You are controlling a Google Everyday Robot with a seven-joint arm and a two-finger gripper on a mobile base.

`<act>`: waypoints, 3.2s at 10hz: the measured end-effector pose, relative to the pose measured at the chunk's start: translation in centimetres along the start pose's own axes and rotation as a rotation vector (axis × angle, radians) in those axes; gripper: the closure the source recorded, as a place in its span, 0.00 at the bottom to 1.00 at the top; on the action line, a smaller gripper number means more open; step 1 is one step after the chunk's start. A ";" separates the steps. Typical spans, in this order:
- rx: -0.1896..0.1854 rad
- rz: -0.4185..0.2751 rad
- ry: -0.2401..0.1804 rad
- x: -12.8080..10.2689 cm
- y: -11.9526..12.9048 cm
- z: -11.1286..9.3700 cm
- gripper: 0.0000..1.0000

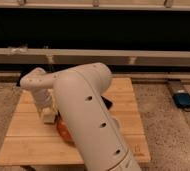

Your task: Place the white sponge in the ceramic cup

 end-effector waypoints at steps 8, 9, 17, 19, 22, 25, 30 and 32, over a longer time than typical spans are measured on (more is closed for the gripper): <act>-0.015 0.016 -0.003 -1.2 -0.7 1.2 0.35; -0.009 0.013 -0.008 -1.3 -0.7 1.2 0.37; -0.006 -0.068 -0.041 -0.2 0.6 -0.3 1.00; -0.030 -0.100 -0.078 0.8 1.0 -2.9 1.00; -0.056 -0.173 -0.170 3.9 0.5 -8.3 1.00; -0.096 -0.183 -0.247 7.3 -2.8 -11.6 1.00; -0.181 -0.070 -0.354 10.7 -13.8 -14.0 1.00; -0.198 0.018 -0.398 10.5 -18.4 -14.8 1.00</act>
